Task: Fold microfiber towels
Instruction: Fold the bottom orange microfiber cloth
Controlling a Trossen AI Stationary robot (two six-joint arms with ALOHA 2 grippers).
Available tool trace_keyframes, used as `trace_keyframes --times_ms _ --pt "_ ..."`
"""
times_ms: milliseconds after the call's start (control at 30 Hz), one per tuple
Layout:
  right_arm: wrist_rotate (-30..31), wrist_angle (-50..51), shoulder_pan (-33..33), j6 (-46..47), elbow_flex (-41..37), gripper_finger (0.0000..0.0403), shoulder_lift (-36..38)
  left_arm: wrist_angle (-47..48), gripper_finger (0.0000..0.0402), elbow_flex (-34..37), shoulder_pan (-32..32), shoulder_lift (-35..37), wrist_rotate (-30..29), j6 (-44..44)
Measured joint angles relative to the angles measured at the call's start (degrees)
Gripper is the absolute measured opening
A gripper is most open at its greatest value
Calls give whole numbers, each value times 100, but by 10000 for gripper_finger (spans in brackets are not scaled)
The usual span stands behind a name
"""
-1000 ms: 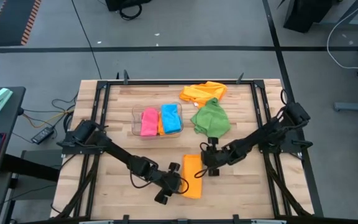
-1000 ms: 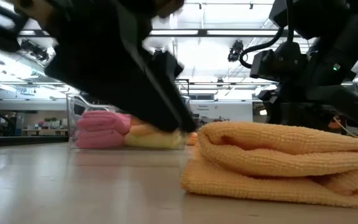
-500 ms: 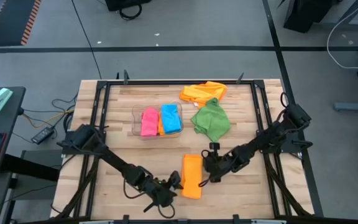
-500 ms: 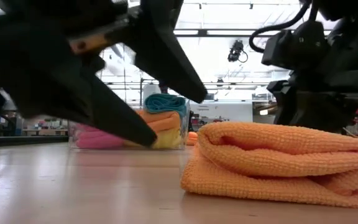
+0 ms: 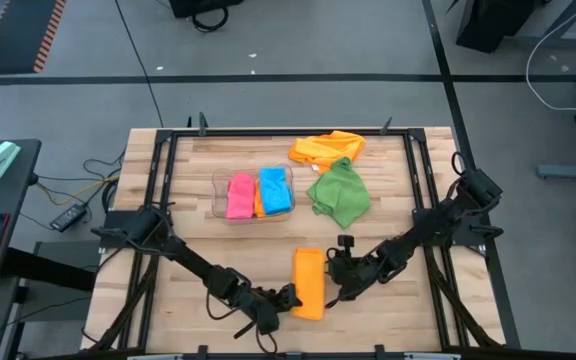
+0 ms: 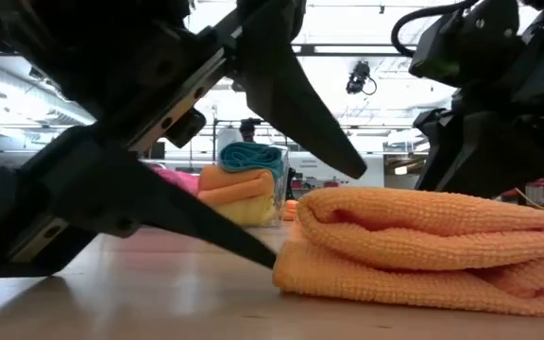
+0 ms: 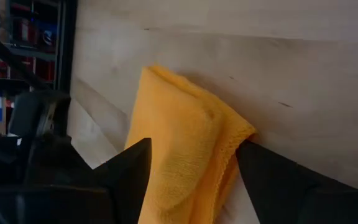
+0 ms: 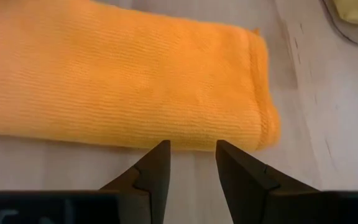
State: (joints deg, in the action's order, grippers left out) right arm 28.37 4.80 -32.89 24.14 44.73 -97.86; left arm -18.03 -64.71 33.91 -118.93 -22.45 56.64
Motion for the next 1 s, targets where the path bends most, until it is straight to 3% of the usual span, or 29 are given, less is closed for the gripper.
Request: trace_keyframes --times_ms 333,600,767,1000 --pt "14 -284 -390 51 410 138 2 -52 200 6 -204 -4 752 -227" --pt "77 -286 -550 -33 745 138 7 -53 115 9 -290 -4 1085 -986" --pt "84 -314 -665 167 749 138 -73 -86 22 9 -290 -2 1083 -2228" --pt "510 -639 -1087 -21 879 129 -92 -150 13 11 -393 55 1083 -4170"
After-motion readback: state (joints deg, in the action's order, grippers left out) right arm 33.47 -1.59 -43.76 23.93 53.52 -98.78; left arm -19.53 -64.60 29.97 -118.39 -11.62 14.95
